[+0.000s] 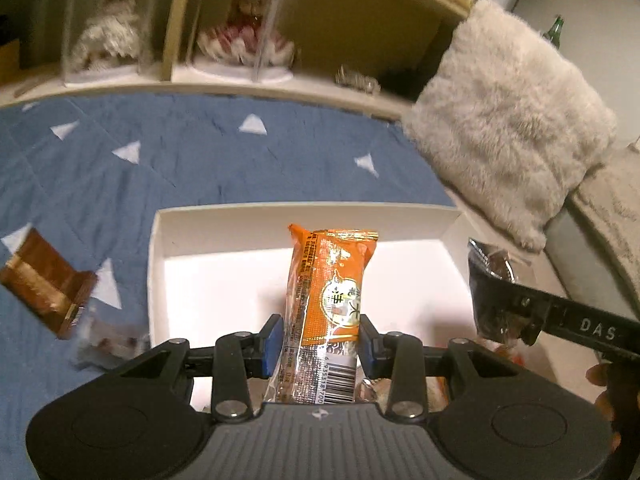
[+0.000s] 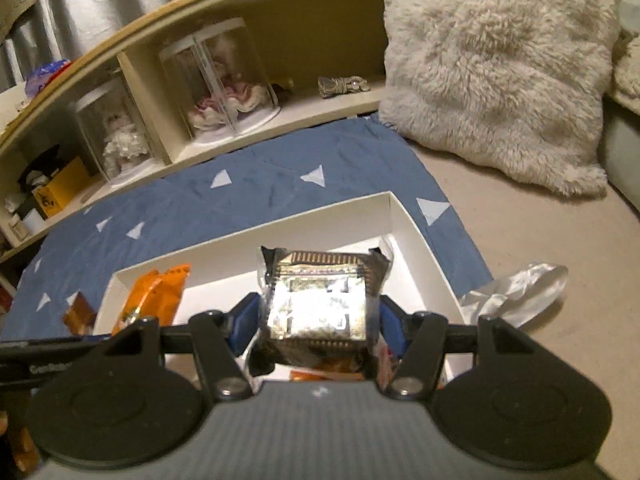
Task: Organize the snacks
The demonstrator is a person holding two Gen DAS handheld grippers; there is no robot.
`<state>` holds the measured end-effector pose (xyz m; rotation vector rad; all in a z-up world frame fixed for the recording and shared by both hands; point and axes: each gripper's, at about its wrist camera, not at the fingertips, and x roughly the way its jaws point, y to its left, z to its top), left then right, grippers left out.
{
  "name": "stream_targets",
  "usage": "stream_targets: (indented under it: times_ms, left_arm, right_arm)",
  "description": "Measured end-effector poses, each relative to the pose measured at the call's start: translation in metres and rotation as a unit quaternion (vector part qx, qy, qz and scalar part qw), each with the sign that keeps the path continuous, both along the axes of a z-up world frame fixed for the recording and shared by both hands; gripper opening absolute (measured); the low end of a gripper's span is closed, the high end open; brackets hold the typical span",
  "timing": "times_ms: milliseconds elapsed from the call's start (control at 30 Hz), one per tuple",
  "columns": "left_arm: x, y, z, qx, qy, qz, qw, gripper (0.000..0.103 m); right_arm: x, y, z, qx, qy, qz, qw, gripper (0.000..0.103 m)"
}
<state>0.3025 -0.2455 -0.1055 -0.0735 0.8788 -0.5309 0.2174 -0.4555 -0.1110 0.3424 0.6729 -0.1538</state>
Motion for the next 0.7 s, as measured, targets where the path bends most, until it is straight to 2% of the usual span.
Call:
stream_targets:
  times_ms: [267,467,600,700]
  left_arm:
    - [0.032,0.004,-0.02,0.05,0.001,0.009,0.9987,0.041]
    - [0.03,-0.007,-0.025,0.093,-0.022,-0.006,0.9954,0.042]
    - [0.024,-0.009,-0.026,0.105,-0.035,-0.016,0.9938,0.042]
    - [0.021,-0.008,-0.027,0.109,-0.034,-0.014,0.9934,0.042]
  right_arm:
    - [0.033,0.002,-0.023,-0.03,0.016,0.021,0.999,0.067]
    - [0.049,-0.001,-0.036,-0.045,0.016,0.025,0.999,0.069]
    - [0.051,-0.003,-0.035,-0.081,0.016,0.0,0.997,0.077]
    - [0.047,-0.011,-0.03,-0.067,0.012,-0.005,0.998,0.082]
